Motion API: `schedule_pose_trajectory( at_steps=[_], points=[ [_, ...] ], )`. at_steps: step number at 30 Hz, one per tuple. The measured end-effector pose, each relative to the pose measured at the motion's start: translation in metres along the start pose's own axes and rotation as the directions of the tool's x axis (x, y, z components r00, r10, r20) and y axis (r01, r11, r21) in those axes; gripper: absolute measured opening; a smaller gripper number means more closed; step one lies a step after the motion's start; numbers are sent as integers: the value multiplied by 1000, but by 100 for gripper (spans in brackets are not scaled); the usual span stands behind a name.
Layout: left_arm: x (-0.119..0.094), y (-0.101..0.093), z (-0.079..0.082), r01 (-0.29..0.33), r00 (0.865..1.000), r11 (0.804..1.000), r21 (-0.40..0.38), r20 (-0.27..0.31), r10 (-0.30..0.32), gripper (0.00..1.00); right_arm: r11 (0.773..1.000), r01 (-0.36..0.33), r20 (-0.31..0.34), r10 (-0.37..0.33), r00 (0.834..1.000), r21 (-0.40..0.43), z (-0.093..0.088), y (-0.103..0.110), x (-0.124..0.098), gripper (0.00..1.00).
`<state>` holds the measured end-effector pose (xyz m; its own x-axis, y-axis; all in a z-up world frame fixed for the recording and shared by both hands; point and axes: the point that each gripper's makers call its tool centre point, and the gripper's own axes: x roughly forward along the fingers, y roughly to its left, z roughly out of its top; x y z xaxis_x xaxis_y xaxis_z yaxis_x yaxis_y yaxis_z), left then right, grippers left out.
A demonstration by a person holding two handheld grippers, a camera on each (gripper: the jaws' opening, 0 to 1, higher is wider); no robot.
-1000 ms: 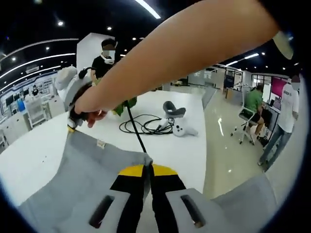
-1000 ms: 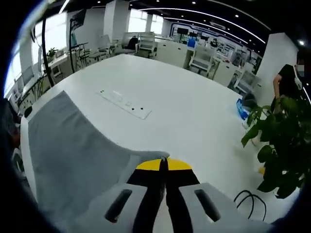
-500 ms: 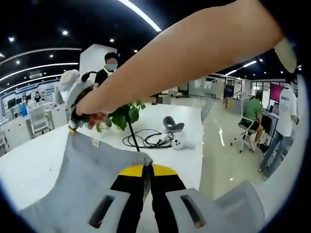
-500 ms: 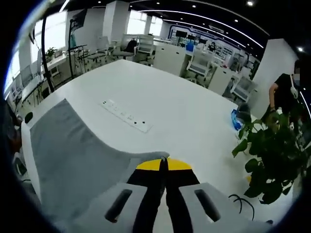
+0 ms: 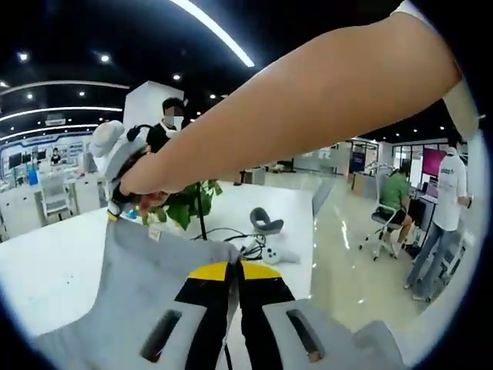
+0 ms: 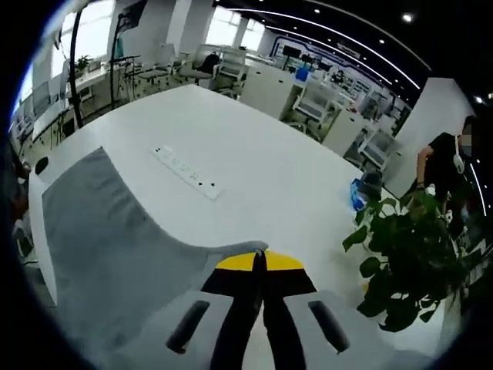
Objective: Fold the towel on the table until its edges align and the towel forms a compact rectangular stack.
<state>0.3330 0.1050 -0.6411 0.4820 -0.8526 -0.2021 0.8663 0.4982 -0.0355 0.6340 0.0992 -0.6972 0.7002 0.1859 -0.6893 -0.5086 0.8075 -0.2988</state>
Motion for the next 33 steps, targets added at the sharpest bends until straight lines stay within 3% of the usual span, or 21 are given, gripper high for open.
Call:
schedule_pose_trajectory(
  at_steps=[4,7,15,24,26,33],
  points=[
    [-6,1,13,-7,999,1000,4,34,7,4,1000,2,7,-2,1000,-19,14,3,-2,0],
    [-16,10,19,-28,998,1000,-2,57,28,4,995,6,3,-6,1000,-96,29,12,-2,0],
    [-56,40,23,-98,992,995,7,77,98,4,990,2,5,-2,1000,-141,72,42,3,0],
    [-115,76,26,-187,977,982,14,104,184,4,993,-32,20,35,999,-114,121,84,4,0],
    [-129,83,25,-202,973,979,5,111,201,4,993,-35,25,38,999,-112,124,96,-5,0],
    [-174,110,18,-262,959,965,-3,115,260,4,996,-54,43,57,997,-66,148,131,0,0]
  ],
)
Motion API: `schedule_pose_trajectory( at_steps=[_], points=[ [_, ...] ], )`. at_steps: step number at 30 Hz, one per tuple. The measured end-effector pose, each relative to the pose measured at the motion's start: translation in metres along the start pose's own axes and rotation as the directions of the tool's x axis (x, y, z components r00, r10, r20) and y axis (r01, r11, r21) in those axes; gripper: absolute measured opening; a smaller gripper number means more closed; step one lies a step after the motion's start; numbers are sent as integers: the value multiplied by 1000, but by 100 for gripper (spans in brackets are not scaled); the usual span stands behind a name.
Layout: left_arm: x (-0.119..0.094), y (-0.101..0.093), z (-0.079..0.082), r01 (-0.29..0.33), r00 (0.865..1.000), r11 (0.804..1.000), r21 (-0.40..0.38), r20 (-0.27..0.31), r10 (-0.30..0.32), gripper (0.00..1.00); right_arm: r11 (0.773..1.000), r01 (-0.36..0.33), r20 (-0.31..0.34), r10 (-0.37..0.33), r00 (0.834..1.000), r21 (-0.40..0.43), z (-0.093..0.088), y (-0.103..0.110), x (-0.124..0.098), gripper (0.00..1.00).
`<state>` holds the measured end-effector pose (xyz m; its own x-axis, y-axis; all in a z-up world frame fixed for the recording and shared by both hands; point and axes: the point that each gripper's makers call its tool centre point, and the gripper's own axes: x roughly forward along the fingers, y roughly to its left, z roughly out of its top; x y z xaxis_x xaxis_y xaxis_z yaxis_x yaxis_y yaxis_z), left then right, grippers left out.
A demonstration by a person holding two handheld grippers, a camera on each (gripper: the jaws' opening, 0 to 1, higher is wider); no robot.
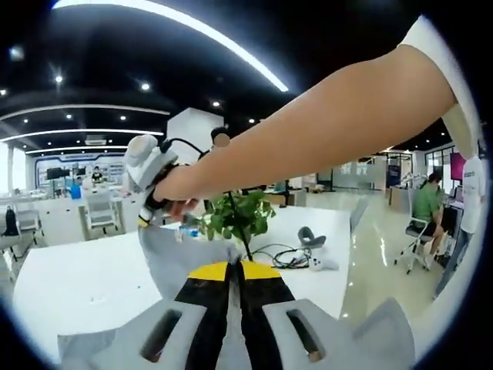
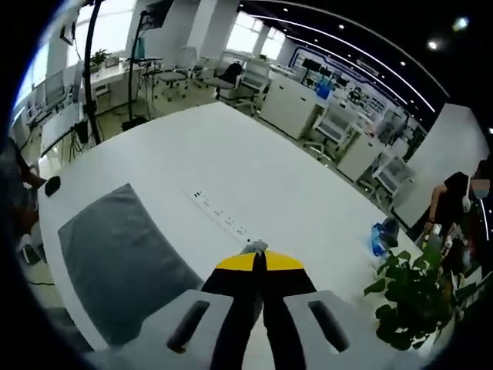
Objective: Fold the towel on the table until its edges align and the towel forms a compact rectangular stack.
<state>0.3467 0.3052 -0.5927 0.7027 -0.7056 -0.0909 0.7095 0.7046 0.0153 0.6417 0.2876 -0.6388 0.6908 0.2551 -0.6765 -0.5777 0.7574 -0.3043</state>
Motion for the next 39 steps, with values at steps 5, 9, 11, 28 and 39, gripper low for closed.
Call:
schedule_pose_trajectory(
  at_steps=[5,9,11,28,39],
  points=[
    [-26,28,-8,-58,998,998,-1,-19,58,4,1000,-16,11,16,1000,24,11,23,5,0],
    [-41,46,-19,-98,994,995,-2,-43,98,4,999,-40,24,39,999,34,22,45,10,0],
    [-47,52,-24,-113,992,994,-2,-52,113,4,998,-50,27,49,998,26,25,55,14,0],
    [-98,99,-59,-221,973,973,-69,-75,216,4,993,-93,54,97,994,-67,52,114,66,0],
    [-127,129,-88,-290,954,950,-114,-118,277,4,987,-141,66,147,987,-78,72,152,92,0]
  ],
)
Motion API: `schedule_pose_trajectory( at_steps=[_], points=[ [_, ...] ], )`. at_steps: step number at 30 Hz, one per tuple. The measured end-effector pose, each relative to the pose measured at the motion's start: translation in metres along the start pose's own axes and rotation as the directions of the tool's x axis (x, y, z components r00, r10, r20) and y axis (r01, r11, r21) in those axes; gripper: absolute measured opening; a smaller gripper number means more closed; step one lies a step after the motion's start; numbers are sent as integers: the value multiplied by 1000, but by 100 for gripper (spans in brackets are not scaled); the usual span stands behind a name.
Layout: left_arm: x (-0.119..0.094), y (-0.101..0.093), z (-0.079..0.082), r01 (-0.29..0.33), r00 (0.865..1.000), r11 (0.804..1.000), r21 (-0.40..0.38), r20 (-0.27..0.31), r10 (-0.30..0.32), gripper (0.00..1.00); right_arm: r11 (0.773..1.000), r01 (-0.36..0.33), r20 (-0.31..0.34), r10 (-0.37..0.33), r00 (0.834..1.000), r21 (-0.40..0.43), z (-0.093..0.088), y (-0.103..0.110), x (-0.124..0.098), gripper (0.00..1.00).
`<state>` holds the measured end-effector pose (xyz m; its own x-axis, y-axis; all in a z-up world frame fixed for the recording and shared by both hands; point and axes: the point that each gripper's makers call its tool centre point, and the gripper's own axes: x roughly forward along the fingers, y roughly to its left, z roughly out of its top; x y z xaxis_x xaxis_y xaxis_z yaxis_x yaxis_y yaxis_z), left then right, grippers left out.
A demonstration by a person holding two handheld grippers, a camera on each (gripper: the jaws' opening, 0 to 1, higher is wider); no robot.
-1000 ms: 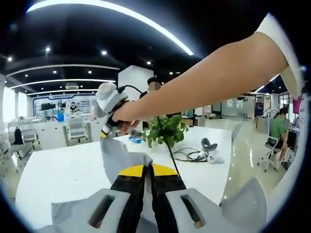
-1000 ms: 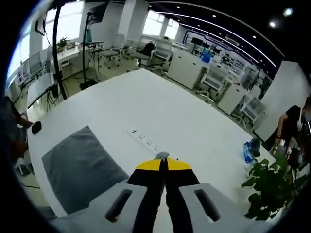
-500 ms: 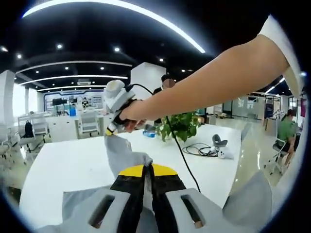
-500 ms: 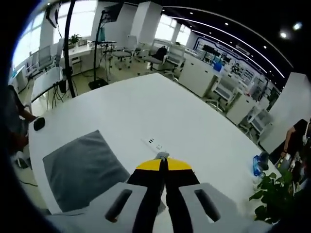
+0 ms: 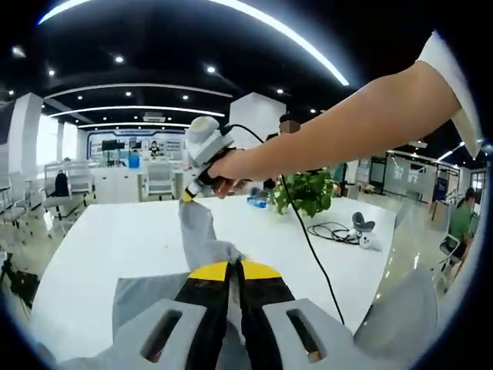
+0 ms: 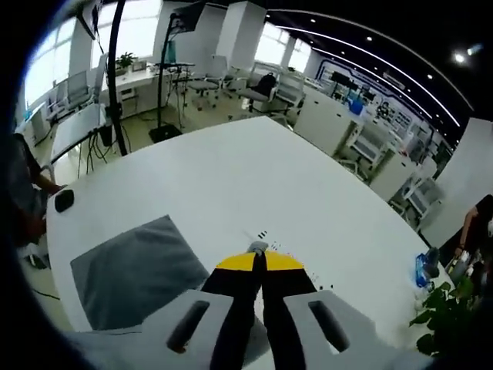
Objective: Fold the towel on the table until its edges align and the towel forms a compact rectangular stack.
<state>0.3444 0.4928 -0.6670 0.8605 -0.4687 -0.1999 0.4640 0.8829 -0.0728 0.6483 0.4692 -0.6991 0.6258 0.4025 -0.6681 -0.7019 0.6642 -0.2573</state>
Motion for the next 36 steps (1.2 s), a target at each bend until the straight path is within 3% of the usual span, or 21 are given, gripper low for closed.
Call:
schedule_pose_trajectory(
  at_steps=[9,22,32,36],
  points=[
    [-17,35,-21,-62,997,998,-15,-37,61,4,999,-45,14,45,999,-6,14,35,22,0],
    [-39,60,-50,-99,991,995,-14,-88,97,4,996,-87,28,86,996,32,21,65,49,0],
    [-52,87,-95,-162,976,986,-40,-154,154,4,991,-130,19,130,991,16,18,100,82,0],
    [-54,90,-105,-174,971,984,-46,-173,164,3,989,-145,15,145,989,5,13,114,88,0]
  ],
)
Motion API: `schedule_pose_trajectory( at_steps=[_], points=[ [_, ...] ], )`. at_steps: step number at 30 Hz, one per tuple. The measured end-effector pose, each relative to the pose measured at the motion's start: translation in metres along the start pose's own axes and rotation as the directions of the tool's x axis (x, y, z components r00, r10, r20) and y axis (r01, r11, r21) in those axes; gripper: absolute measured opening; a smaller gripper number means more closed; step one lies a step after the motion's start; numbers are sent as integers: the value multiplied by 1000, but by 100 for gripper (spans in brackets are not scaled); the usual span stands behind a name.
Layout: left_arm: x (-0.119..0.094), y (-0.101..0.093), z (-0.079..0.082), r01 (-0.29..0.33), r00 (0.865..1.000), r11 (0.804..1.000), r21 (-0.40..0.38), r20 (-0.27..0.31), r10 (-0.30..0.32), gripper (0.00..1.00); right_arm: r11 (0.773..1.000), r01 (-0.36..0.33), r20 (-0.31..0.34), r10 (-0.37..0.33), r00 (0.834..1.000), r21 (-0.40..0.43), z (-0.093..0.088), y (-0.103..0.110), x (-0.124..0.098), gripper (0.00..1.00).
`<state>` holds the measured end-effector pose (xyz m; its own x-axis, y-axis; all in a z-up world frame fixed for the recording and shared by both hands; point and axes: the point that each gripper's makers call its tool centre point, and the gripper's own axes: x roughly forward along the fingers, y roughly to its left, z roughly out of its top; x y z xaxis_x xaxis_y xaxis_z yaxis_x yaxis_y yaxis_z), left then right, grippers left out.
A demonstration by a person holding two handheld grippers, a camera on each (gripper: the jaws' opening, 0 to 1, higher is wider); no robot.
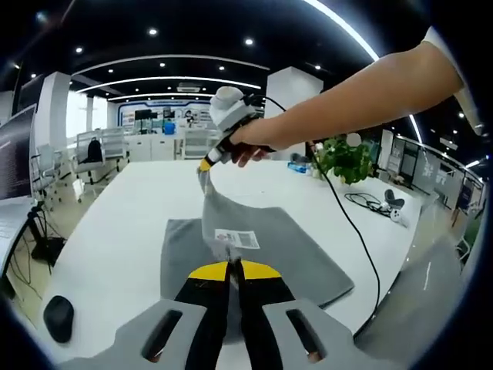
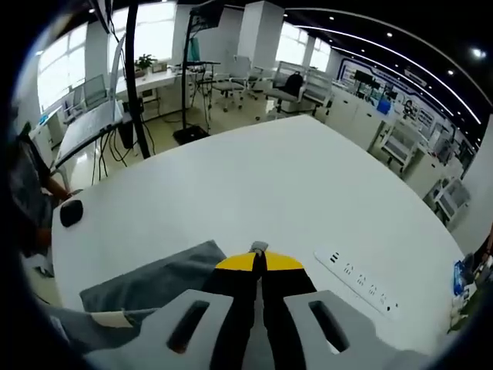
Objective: Fold the towel on the table until its edges align and the towel forms a compact rectangular stack.
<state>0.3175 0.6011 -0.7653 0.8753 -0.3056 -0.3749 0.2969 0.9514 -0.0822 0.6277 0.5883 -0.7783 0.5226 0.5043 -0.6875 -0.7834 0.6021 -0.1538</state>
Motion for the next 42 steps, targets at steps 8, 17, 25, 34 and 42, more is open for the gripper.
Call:
schedule_pose_trajectory(
  at_steps=[8,17,25,34,42],
  points=[
    [3,16,-24,-23,999,1000,-10,-42,22,4,999,-35,1,35,999,-16,0,21,31,0],
    [8,33,-59,-44,993,999,-10,-113,43,4,997,-70,-23,69,997,-11,-18,43,69,0],
    [9,45,-86,-59,984,998,-31,-168,53,4,995,-100,-39,100,994,-6,-26,62,101,0],
    [7,46,-112,-70,976,996,-55,-210,57,4,990,-133,-50,131,990,-45,-35,85,108,1],
    [7,52,-133,-100,964,991,-83,-253,76,4,982,-167,-25,165,986,-90,-32,95,121,4]
  ],
)
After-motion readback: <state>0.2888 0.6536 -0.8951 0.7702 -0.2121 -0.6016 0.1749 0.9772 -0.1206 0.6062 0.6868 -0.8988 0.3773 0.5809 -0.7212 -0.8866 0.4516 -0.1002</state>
